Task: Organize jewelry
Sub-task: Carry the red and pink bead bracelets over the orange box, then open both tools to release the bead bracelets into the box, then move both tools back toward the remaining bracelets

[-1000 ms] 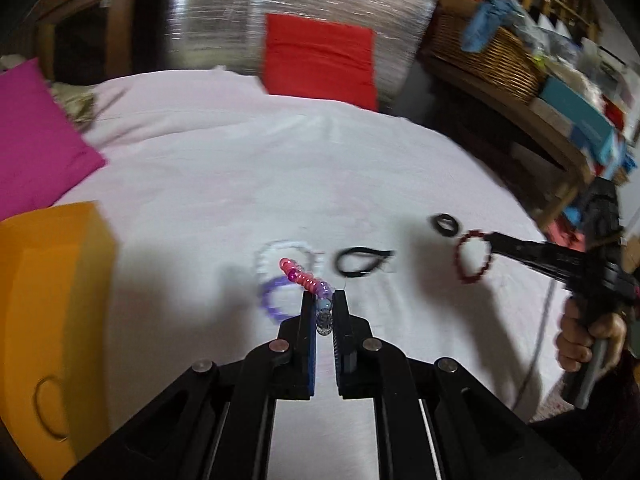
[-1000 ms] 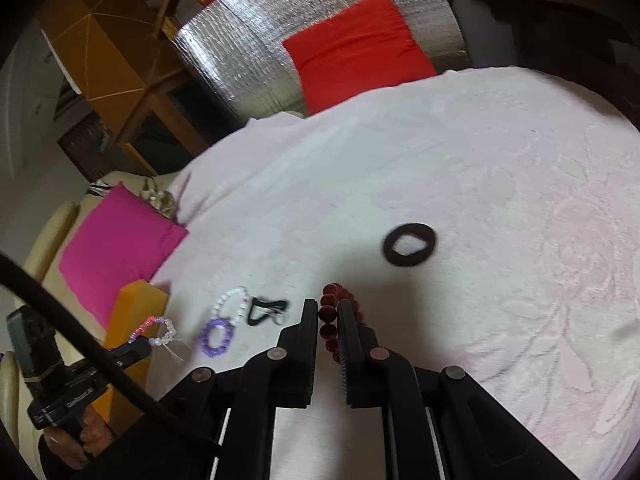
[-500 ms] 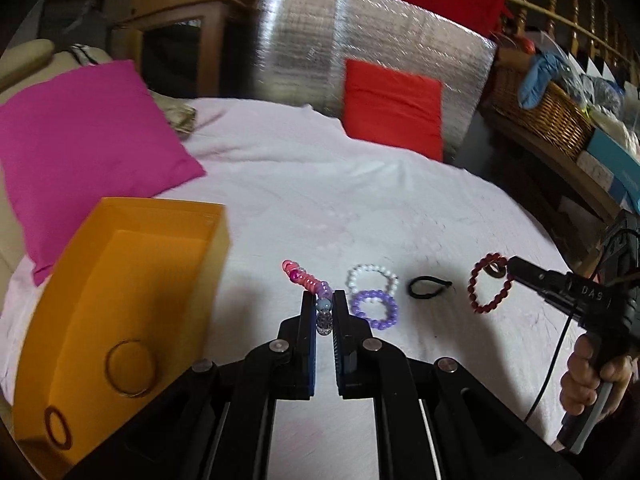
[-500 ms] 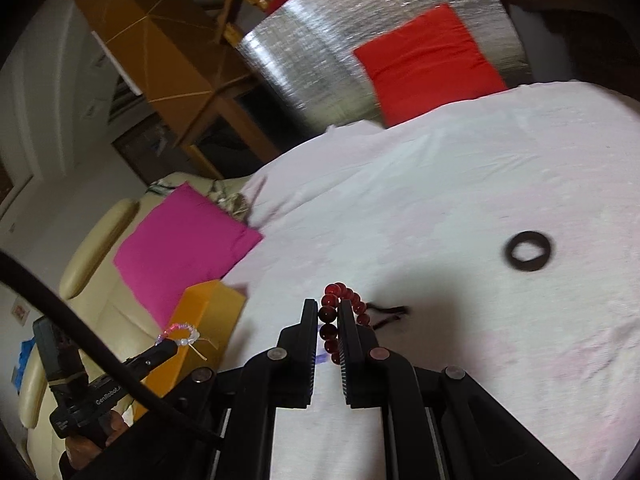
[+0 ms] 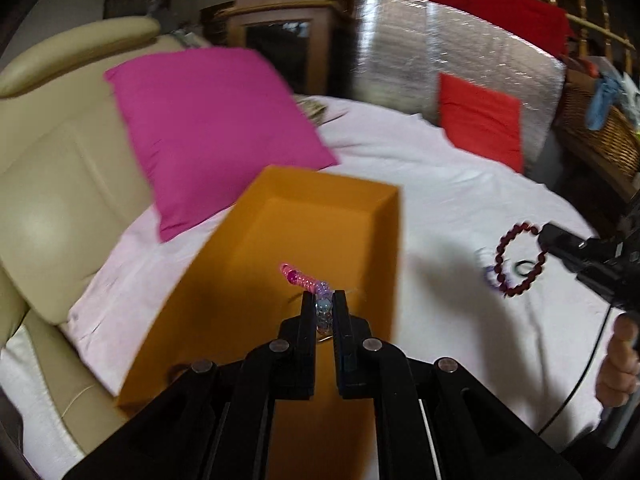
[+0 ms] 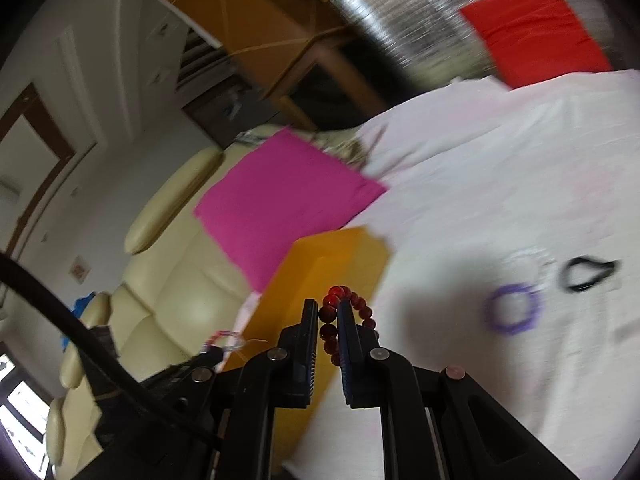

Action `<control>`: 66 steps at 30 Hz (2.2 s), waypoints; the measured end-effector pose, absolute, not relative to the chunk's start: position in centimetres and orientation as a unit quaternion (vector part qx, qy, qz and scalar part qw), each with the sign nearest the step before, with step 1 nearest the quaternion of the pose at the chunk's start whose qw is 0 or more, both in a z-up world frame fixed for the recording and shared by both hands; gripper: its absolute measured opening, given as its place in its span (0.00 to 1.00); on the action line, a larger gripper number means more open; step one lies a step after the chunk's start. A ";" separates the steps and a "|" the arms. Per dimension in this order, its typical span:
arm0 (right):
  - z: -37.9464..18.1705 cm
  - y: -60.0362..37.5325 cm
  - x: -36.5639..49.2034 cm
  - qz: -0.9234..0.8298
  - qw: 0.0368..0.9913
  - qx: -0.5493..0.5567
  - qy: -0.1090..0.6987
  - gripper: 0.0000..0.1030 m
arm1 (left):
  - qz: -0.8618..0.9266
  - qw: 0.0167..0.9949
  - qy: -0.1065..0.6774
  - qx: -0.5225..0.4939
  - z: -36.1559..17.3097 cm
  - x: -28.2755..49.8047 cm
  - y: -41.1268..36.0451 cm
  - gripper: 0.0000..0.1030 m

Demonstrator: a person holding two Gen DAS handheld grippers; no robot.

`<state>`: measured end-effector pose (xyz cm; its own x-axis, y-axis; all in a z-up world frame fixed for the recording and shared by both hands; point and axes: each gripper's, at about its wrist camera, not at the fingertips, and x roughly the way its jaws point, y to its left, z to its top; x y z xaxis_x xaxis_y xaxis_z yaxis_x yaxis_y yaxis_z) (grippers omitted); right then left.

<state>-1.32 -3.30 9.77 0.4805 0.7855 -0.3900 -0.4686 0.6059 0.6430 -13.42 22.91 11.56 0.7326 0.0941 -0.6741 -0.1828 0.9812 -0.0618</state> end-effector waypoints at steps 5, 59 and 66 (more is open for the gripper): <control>10.1 2.4 -1.8 0.410 0.813 0.213 0.354 0.11 | 0.081 0.922 0.374 -0.062 9.7 -13.8 24.2 0.07; 5.7 -15.0 0.6 0.214 0.859 0.265 0.383 0.47 | 0.116 0.916 0.372 0.095 13.1 -12.0 12.8 0.60; 6.3 -18.7 -0.3 0.200 0.869 0.259 0.372 0.47 | 0.088 0.918 0.356 0.147 14.6 -11.4 7.3 0.60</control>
<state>-0.34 -18.72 6.30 0.6431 0.5405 -0.5426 -0.1557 0.7860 0.5983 -11.37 7.28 14.64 0.7306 0.2674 -0.6283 -0.0572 0.9409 0.3339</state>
